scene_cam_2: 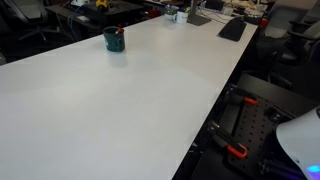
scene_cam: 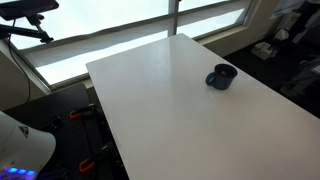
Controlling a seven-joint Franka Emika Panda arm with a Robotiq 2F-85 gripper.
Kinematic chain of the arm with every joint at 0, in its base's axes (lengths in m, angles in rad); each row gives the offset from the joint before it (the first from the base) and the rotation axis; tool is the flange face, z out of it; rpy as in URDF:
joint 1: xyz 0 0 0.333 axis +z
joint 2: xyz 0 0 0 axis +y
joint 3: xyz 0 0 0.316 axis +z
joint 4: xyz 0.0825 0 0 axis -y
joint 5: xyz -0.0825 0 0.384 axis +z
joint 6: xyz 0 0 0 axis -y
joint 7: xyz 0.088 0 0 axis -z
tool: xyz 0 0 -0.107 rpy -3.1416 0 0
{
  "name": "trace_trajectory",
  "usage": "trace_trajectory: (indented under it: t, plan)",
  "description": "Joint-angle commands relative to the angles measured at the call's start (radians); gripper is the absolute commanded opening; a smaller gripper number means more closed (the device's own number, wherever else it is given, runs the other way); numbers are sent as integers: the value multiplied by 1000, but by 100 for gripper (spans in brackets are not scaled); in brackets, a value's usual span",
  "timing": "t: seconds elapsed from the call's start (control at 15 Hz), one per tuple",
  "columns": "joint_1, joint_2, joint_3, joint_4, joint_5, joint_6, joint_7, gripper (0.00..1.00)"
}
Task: Take the marker out of the mug and put it on the tabletop.
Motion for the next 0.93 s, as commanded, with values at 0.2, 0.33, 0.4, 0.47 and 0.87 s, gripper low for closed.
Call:
trace_trajectory:
  t: [0.2, 0.33, 0.4, 0.47, 0.87]
  plan:
    - [-36, 159, -53, 54, -107, 137, 23, 100]
    - [-51, 214, -71, 97, -109, 172, 11, 100]
    - [-61, 242, -76, 125, -99, 183, -1, 100]
    - [-72, 272, -81, 158, -89, 195, -11, 100]
    - [-135, 447, -81, 373, -26, 163, -54, 100]
